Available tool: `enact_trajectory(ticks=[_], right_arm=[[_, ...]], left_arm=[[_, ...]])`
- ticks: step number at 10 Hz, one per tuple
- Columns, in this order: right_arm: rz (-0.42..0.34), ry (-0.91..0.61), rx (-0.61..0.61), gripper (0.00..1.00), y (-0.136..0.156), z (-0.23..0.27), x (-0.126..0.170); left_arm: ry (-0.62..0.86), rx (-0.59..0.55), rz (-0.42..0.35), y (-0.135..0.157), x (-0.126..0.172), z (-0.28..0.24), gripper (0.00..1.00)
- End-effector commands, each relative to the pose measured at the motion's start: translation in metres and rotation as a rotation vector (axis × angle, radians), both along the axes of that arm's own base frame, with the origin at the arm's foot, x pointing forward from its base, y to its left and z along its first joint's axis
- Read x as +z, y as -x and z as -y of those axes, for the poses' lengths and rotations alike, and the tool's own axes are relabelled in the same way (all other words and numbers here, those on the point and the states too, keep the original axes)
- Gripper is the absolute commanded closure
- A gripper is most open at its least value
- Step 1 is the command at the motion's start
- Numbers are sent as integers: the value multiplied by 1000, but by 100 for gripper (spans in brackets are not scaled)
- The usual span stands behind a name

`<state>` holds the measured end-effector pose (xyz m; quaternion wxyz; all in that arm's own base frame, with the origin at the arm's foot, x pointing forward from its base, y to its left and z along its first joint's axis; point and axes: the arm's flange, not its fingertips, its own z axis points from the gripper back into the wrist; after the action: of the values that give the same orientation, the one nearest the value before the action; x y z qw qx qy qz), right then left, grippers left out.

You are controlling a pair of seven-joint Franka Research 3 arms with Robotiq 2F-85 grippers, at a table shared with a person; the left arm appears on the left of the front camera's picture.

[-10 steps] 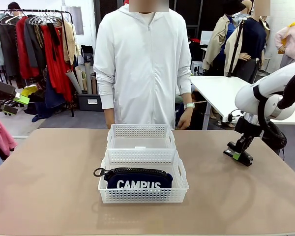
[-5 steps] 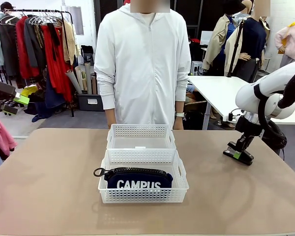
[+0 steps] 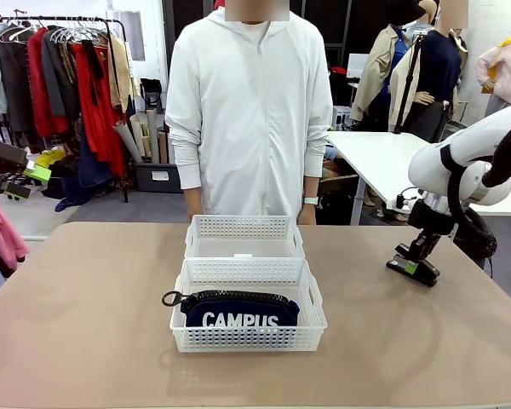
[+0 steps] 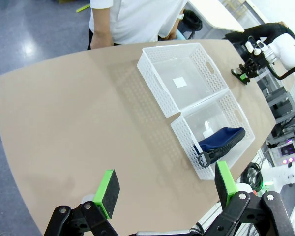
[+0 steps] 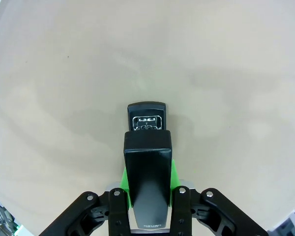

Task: Distribute items into two baskets.
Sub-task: Pick up the Stapler that the person points to.

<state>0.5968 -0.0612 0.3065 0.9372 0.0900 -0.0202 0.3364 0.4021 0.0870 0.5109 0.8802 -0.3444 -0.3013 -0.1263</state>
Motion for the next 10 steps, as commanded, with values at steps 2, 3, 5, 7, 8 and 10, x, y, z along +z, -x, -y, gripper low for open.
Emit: enact_trajectory(ticks=[2, 3, 5, 7, 8, 10], right_arm=[[13, 43, 40, 100, 2, -5, 19], [27, 76, 75, 100, 7, -12, 37], [19, 146, 123, 100, 18, -30, 71], [55, 150, 213, 100, 32, -52, 106], [80, 167, 263, 100, 39, -67, 120], [131, 208, 331, 100, 58, -97, 141]], left_arm=[[21, 2, 10, -1, 0, 0, 0], [21, 2, 10, -1, 0, 0, 0], [21, 2, 10, -1, 0, 0, 0], [21, 2, 10, -1, 0, 0, 0], [21, 2, 10, -1, 0, 0, 0], [21, 2, 10, -1, 0, 0, 0]])
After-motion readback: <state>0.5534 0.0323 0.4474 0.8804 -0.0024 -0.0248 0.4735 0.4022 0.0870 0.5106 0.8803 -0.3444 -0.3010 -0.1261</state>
